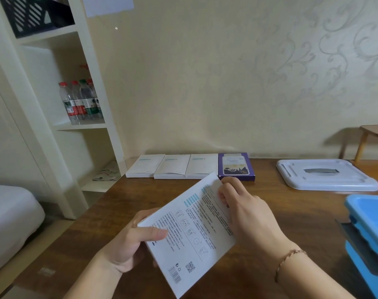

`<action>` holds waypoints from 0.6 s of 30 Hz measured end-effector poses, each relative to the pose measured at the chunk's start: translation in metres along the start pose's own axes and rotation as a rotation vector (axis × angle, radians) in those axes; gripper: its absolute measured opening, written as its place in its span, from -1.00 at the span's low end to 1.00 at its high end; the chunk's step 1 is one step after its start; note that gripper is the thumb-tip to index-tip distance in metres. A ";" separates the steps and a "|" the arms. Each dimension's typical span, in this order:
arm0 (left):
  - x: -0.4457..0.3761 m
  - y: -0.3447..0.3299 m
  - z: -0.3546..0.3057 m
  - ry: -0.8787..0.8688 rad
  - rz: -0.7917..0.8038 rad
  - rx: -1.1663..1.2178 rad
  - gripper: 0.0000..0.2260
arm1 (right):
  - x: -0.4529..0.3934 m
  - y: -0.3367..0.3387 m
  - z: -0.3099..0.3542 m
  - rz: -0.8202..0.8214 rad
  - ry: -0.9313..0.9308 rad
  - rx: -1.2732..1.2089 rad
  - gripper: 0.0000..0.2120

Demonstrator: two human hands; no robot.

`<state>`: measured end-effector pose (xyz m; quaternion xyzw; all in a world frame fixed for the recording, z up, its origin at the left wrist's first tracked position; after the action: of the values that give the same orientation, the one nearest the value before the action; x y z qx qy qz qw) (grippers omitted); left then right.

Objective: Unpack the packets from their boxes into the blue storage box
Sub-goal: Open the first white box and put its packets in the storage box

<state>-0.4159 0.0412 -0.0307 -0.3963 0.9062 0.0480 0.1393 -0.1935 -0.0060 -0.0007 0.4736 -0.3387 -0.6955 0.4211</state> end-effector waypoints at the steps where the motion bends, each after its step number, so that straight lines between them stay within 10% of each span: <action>1: 0.000 -0.001 -0.001 -0.007 0.001 -0.002 -0.65 | 0.000 -0.003 -0.001 0.006 -0.002 0.000 -0.67; 6: 0.000 0.000 0.003 0.036 -0.046 0.014 -0.61 | -0.003 -0.011 -0.012 -0.045 -0.031 -0.210 -0.72; 11: 0.000 -0.001 0.019 0.004 -0.203 0.213 -0.49 | -0.006 -0.016 -0.040 0.221 -0.343 -1.484 -0.54; 14: -0.004 -0.010 0.025 0.000 -0.178 0.256 -0.45 | -0.004 -0.031 -0.032 0.477 -0.331 -1.525 -0.54; 18: -0.016 -0.003 -0.001 -0.121 -0.192 0.008 -0.23 | -0.006 -0.027 -0.039 0.213 -0.316 -1.417 -0.70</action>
<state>-0.4032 0.0500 -0.0248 -0.4773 0.8541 0.0548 0.1993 -0.1622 0.0080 -0.0343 -0.0538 0.0915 -0.7628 0.6379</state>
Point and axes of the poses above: each hand's wrist, its own x-axis away from the middle knuckle, its own y-axis out of the back of the hand, z = x × y, the point moved 4 cm from there along -x, towards the middle knuckle, and after that the axes turned 15 degrees about -y, right-handed, at the moved point
